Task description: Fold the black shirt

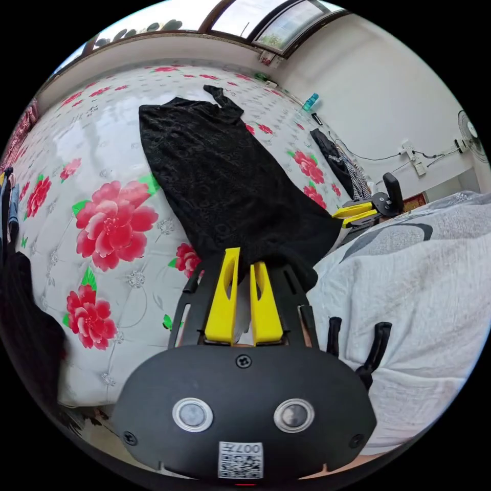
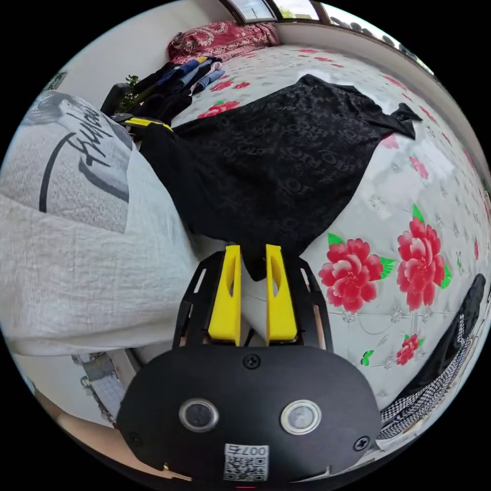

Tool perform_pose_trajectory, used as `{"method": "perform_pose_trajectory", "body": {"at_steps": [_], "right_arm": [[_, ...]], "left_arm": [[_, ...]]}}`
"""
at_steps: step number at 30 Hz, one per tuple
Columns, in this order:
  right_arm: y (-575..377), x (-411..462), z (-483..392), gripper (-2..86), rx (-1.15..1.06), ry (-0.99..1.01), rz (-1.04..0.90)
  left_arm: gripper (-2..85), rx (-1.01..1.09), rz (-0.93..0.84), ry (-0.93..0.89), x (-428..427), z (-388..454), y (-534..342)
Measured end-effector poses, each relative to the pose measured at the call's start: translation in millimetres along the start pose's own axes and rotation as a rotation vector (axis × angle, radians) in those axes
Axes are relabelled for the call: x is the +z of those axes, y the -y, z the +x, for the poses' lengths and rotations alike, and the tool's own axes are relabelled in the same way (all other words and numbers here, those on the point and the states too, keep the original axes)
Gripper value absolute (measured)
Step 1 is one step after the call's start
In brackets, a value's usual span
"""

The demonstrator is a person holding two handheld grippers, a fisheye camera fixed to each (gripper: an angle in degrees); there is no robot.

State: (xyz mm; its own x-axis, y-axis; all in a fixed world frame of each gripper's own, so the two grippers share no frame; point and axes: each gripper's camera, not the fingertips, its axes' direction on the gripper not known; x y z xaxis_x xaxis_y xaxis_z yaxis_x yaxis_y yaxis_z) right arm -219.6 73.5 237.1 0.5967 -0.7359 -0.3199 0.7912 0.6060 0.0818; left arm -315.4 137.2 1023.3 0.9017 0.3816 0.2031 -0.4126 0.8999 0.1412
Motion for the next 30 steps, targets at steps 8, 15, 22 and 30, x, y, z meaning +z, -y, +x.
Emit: {"method": "perform_pose_trajectory", "body": {"at_steps": [8, 15, 22, 30], "right_arm": [[48.4, -74.9, 119.9, 11.0, 0.156, -0.110, 0.385], [153.0, -83.7, 300.6, 11.7, 0.390, -0.141, 0.539], [232.6, -16.1, 420.3, 9.1, 0.499, -0.044, 0.472], [244.6, 2.4, 409.6, 0.7, 0.361, 0.107, 0.603]], "left_arm": [[4.6, -0.075, 0.143, 0.023, -46.8, -36.3, 34.1], [5.1, -0.226, 0.277, 0.044, -92.2, -92.7, 63.3], [6.2, -0.261, 0.221, 0.089, -53.1, -130.9, 134.6], [11.6, -0.200, 0.230, -0.044, -15.7, -148.4, 217.3]]}}
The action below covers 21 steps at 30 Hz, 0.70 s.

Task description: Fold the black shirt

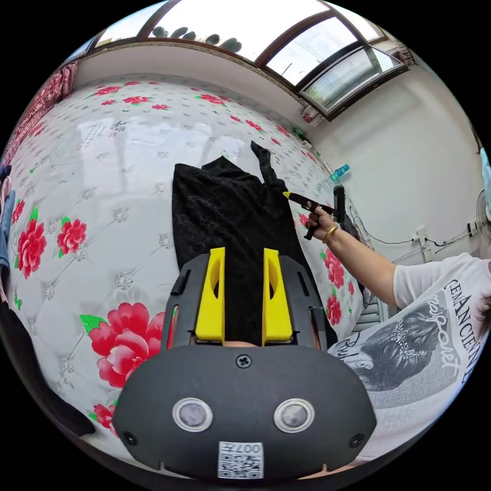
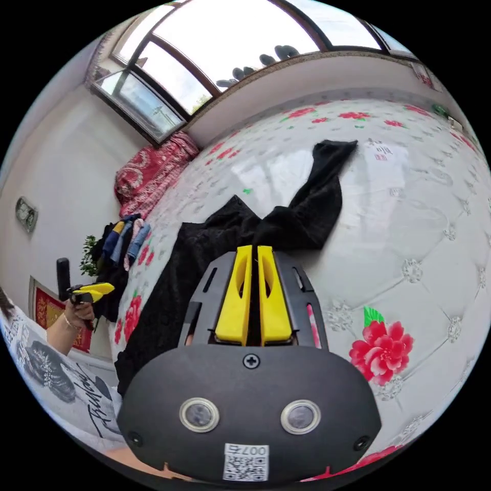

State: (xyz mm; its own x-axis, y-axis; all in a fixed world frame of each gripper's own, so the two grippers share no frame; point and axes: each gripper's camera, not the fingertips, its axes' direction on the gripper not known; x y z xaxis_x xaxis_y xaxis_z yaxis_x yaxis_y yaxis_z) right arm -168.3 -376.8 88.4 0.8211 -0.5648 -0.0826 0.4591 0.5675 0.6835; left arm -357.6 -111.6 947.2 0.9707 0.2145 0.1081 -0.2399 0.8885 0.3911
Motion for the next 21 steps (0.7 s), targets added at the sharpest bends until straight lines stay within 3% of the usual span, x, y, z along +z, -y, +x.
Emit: {"method": "perform_pose_trajectory", "body": {"at_steps": [4, 8, 12, 14, 17, 19, 21], "right_arm": [[8.4, -31.0, -86.2, 0.2, -0.265, 0.284, 0.034], [-2.7, -37.0, -237.4, 0.2, -0.682, 0.588, -0.124], [-43.0, -25.8, -373.3, 0.6, -1.029, 0.684, -0.316], [-67.3, -23.0, -413.0, 1.2, -1.152, 0.700, -0.307], [-96.2, -4.0, -446.3, 3.2, -1.214, 0.716, -0.314], [-98.5, 4.2, -441.4, 4.2, -1.173, 0.760, -0.308], [-87.1, 12.3, -407.0, 5.6, -1.046, 0.674, -0.255]], "left_arm": [[14.3, 0.079, 0.017, 0.011, 1.4, 25.2, 14.2], [18.3, 0.181, -0.007, 0.007, -11.1, 65.9, -1.4], [12.7, 0.106, 0.119, 0.195, -60.2, 72.4, -54.1], [8.4, 0.019, 0.148, 0.246, -81.2, 51.9, -81.6], [5.4, -0.223, 0.160, 0.316, -109.4, -2.4, -127.0], [5.8, -0.334, 0.160, 0.313, -122.0, -34.1, -150.1], [6.8, -0.428, 0.162, 0.274, -136.9, -63.5, -177.6]]}}
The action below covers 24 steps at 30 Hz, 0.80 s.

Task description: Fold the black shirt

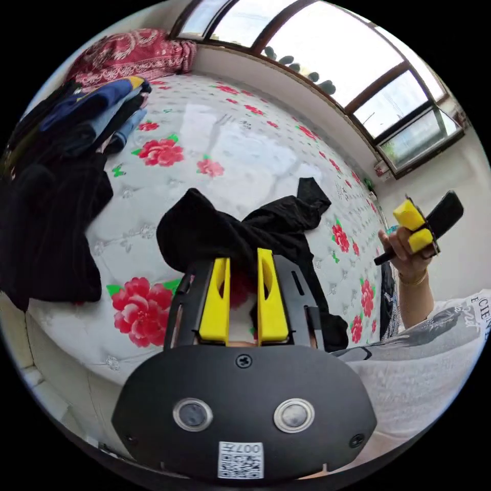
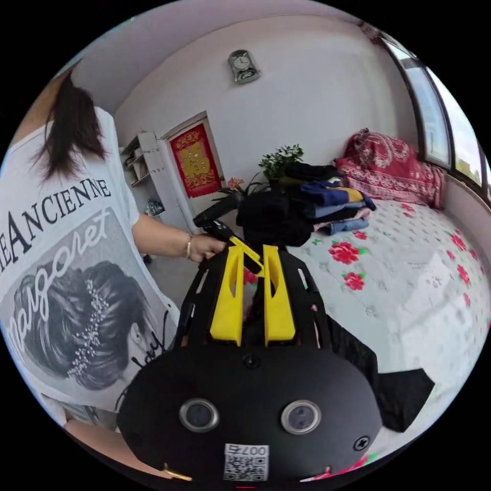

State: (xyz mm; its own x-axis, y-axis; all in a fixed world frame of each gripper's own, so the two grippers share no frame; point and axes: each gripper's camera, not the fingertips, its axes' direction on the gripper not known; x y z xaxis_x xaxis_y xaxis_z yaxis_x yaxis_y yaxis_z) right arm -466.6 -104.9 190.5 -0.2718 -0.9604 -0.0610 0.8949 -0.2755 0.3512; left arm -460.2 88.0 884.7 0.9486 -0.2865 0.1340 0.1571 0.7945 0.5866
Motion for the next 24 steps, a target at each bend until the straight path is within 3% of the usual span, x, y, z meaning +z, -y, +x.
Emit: {"method": "perform_pose_trajectory", "body": {"at_steps": [2, 6, 11, 17, 19, 21, 24], "right_arm": [[-31.3, -14.9, 25.5, 6.8, 0.113, -0.171, -0.018], [-108.2, -25.0, 82.5, 9.0, 0.318, -0.496, -0.315], [-136.0, 7.4, 100.0, 9.3, 0.275, -0.467, -0.446], [-127.0, 69.6, 105.5, 5.9, 0.205, -0.325, -0.477], [-127.7, 83.5, 110.7, 3.3, 0.213, -0.296, -0.513], [-125.8, 83.0, 116.7, 1.0, 0.265, -0.271, -0.515], [-113.8, 46.2, 114.6, 0.1, 0.344, -0.333, -0.394]], "left_arm": [[7.4, -0.021, 0.022, -0.012, -13.9, -17.7, -11.1], [10.0, -0.062, -0.008, 0.075, -35.2, -44.2, -32.7], [12.8, 0.009, 0.016, 0.135, -32.2, -41.3, -2.6], [15.8, 0.076, -0.165, 0.130, 40.4, -32.1, 32.4], [13.1, 0.072, -0.194, 0.147, 56.2, -30.2, 28.7], [3.9, 0.058, -0.184, 0.200, 60.7, -25.8, 23.5], [-0.4, 0.086, -0.165, 0.201, 52.7, -18.8, 24.4]]}}
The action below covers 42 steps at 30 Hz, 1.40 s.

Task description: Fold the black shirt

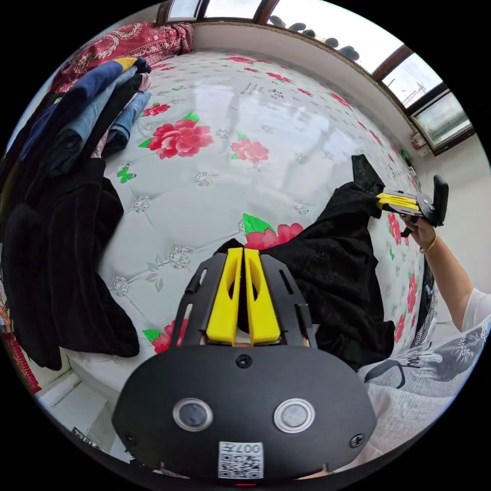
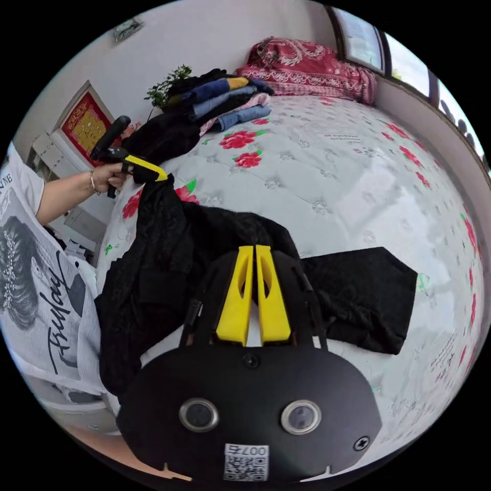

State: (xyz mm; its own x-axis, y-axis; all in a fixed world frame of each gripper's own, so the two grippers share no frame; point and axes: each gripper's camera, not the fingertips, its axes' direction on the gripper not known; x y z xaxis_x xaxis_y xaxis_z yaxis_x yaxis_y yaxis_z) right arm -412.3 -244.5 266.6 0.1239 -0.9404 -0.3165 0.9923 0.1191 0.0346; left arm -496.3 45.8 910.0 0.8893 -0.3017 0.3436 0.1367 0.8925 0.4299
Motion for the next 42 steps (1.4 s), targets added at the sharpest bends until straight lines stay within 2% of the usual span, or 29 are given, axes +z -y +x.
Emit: {"method": "perform_pose_trajectory", "body": {"at_steps": [4, 10, 16, 18, 21, 26, 29, 34, 40, 42], "right_arm": [[-9.6, -67.1, -3.3, -0.2, 0.099, -0.107, 0.128], [-41.9, -218.9, -71.9, -0.3, 0.134, -0.350, 0.361], [-116.8, -393.3, -210.9, -0.3, 0.163, -0.638, 0.700], [-148.1, -451.8, -283.1, -0.3, 0.139, -0.771, 0.801], [-173.7, -507.0, -382.4, -0.3, 0.053, -0.961, 0.868], [-193.9, -559.8, -510.4, -0.3, -0.011, -1.231, 0.927], [-205.0, -580.7, -548.5, -0.3, 0.010, -1.302, 0.955], [-209.1, -596.2, -533.3, -0.3, 0.075, -1.197, 0.899], [-181.7, -577.2, -460.9, -0.3, 0.151, -1.132, 0.718], [-165.0, -558.4, -404.3, -0.3, 0.194, -1.084, 0.632]], "left_arm": [[-0.9, 0.064, 0.101, -0.010, -41.8, 15.3, -3.8], [-1.0, 0.245, 0.373, -0.039, -162.4, 63.6, -42.9], [-1.0, 0.335, 0.812, -0.142, -309.6, 89.3, -147.0], [-1.0, 0.389, 1.000, -0.187, -373.4, 97.0, -196.9], [-1.0, 0.498, 1.210, -0.189, -449.9, 115.6, -260.3], [-1.0, 0.633, 1.391, -0.149, -533.2, 150.8, -350.3], [-1.0, 0.652, 1.432, -0.142, -558.1, 161.1, -385.8], [-1.0, 0.659, 1.380, -0.176, -567.4, 166.9, -392.2], [-1.0, 0.677, 1.231, -0.104, -539.8, 187.5, -328.7], [-1.0, 0.641, 1.137, -0.069, -503.1, 190.1, -270.6]]}}
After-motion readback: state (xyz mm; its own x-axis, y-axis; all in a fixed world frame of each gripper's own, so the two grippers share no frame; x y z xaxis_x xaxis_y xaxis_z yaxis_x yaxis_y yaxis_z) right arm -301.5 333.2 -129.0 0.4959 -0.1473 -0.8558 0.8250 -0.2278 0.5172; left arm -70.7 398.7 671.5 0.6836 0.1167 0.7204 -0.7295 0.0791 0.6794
